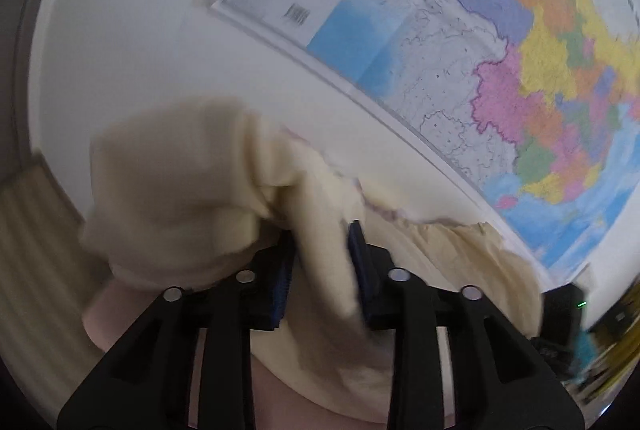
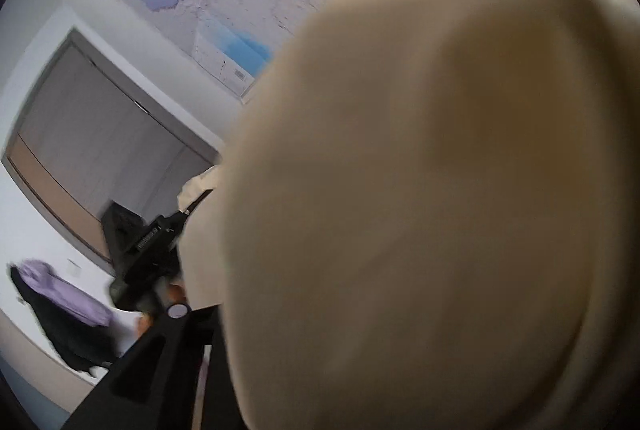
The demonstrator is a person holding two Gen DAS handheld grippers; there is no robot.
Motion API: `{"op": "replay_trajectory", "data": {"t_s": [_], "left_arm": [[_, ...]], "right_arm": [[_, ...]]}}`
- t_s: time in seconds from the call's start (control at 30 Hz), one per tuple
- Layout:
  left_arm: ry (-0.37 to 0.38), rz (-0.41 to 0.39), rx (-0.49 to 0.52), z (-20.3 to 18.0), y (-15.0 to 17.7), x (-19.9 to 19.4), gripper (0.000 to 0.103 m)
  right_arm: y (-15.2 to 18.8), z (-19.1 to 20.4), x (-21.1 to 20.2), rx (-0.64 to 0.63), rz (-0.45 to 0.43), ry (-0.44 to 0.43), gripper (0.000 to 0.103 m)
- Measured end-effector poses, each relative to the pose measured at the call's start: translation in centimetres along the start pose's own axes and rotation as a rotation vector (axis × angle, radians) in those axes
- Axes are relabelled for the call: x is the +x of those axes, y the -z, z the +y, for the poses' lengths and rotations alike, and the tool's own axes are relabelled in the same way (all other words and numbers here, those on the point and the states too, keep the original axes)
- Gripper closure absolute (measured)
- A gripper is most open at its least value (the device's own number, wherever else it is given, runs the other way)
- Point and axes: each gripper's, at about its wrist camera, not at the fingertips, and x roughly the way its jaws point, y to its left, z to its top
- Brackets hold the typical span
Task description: Fold large clothes
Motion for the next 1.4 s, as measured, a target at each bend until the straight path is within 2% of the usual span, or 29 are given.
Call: {"op": "replay_trajectory", "data": {"t_s": [0.1, 0.13, 0.17, 0.2, 0.33, 0.43, 0.5, 0.53, 0.57, 0.63, 0.7, 0.73, 0.8, 0.87, 0.9, 0.93, 0.97, 1.03, 1.07, 1.1, 1.17, 1.23, 1.33, 1.4], "left_arm": [[0.001, 0.017, -0.035, 0.0, 0.3, -1.2, 0.048], [-0.005, 0.027, -0.036, 0.0, 0.5, -1.6, 0.045], [-0.009, 0.040, -0.033, 0.0, 0.7, -1.8, 0.040], [-0.010, 0.059, -0.038, 0.0, 0.8, -2.0, 0.030], [-0.005, 0.100, -0.058, 0.0, 0.9, -2.8, 0.009], [-0.011, 0.153, -0.086, 0.4, 0.7, -2.2, 0.009], [-0.035, 0.154, -0.088, 0.3, 0.7, -1.8, 0.010], [-0.032, 0.148, -0.092, 0.2, 0.7, -1.6, 0.011], [-0.032, 0.145, -0.091, 0.2, 0.7, -1.4, 0.012], [-0.047, 0.150, -0.080, 0.0, 1.0, -0.8, 0.023], [-0.061, 0.150, -0.072, -0.1, 1.2, -0.3, 0.033], [-0.074, 0.150, -0.062, -0.1, 1.4, -0.2, 0.034], [-0.115, 0.157, -0.048, -0.1, 1.7, 0.2, 0.031], [-0.175, 0.171, -0.023, -0.4, 1.9, 0.2, 0.025], [-0.199, 0.174, -0.012, -0.5, 1.9, -0.1, 0.024], [-0.253, 0.166, 0.014, -1.1, 1.9, -0.8, 0.021], [-0.286, 0.152, 0.031, -1.4, 1.8, -1.5, 0.020], [-0.353, 0.115, 0.079, -2.4, 1.8, -3.5, 0.013], [-0.411, 0.078, 0.111, -3.2, 1.9, -4.9, 0.013], [-0.429, 0.034, 0.144, -3.9, 1.9, -6.5, 0.013], [-0.417, -0.047, 0.190, -5.3, 2.1, -8.9, 0.013], [-0.352, -0.075, 0.250, -6.9, 1.8, -9.7, 0.013], [-0.303, -0.052, 0.292, -8.5, 0.9, -7.4, 0.013], [-0.322, -0.027, 0.327, -8.7, 0.5, -5.4, 0.013]], "right_arm": [[1.2, -0.5, -1.6, 0.035, 0.033, -0.011, 0.054], [1.6, -0.7, -2.3, 0.045, 0.044, -0.008, 0.047], [2.0, -1.0, -3.1, 0.063, 0.049, -0.014, 0.046], [2.3, -1.3, -3.8, 0.078, 0.052, -0.017, 0.045], [3.4, -2.2, -7.7, 0.135, 0.012, -0.011, 0.033], [3.0, -3.4, -9.2, 0.222, -0.025, -0.035, 0.032], [1.6, -4.6, -8.9, 0.289, -0.058, -0.059, 0.034], [1.5, -5.0, -9.0, 0.308, -0.073, -0.073, 0.043], [1.8, -4.9, -8.9, 0.282, -0.081, -0.063, 0.063], [2.3, -5.3, -8.5, 0.266, -0.072, -0.047, 0.084], [3.5, -5.5, -8.9, 0.256, -0.071, -0.046, 0.090], [4.2, -5.2, -8.9, 0.226, -0.065, -0.031, 0.091], [4.8, -5.3, -8.3, 0.203, -0.030, 0.011, 0.091], [5.1, -5.1, -8.2, 0.189, 0.023, 0.039, 0.086], [4.7, -4.8, -8.5, 0.184, 0.044, 0.065, 0.072], [4.3, -4.1, -9.2, 0.154, 0.064, 0.101, 0.066], [4.4, -3.6, -10.2, 0.119, 0.072, 0.116, 0.065], [2.8, -0.7, -11.7, -0.006, 0.073, 0.169, 0.054], [2.3, 0.4, -12.1, -0.062, 0.075, 0.202, 0.054], [2.4, 2.0, -12.9, -0.163, 0.074, 0.256, 0.054], [2.4, 3.9, -13.9, -0.275, 0.050, 0.330, 0.054], [1.3, 5.7, -14.0, -0.368, -0.005, 0.390, 0.054], [-0.7, 5.9, -12.2, -0.434, -0.057, 0.446, 0.054], [-2.3, 5.6, -9.5, -0.441, -0.058, 0.487, 0.054]]}}
